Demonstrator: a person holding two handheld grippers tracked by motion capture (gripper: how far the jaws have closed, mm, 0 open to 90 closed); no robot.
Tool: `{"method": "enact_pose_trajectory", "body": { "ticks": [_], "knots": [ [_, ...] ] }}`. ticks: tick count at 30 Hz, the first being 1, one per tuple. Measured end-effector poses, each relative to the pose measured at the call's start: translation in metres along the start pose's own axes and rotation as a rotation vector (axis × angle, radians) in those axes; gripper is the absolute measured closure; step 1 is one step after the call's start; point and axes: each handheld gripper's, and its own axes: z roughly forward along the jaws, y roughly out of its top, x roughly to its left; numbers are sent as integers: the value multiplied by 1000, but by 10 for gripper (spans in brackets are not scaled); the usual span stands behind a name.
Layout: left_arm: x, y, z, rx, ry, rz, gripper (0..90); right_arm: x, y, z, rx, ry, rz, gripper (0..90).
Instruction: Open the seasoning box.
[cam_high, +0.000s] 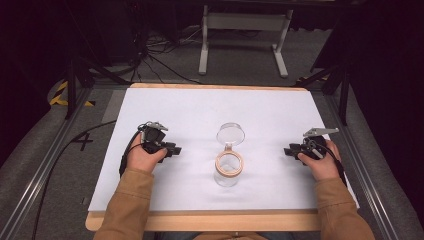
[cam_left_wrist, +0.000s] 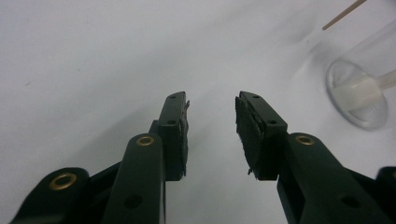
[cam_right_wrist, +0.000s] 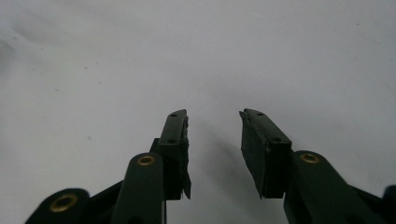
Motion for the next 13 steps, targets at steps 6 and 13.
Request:
{"method": "enact_pose_trajectory", "body": {
  "ticks": [6, 13],
  "knots": [
    [0, 0, 3, 22, -5, 2, 627, 3, -2, 8, 45, -4, -27, 591],
    [-5, 3, -1, -34, -21, 15, 611, 8, 1, 8, 25, -12, -63, 571]
  ]
}}
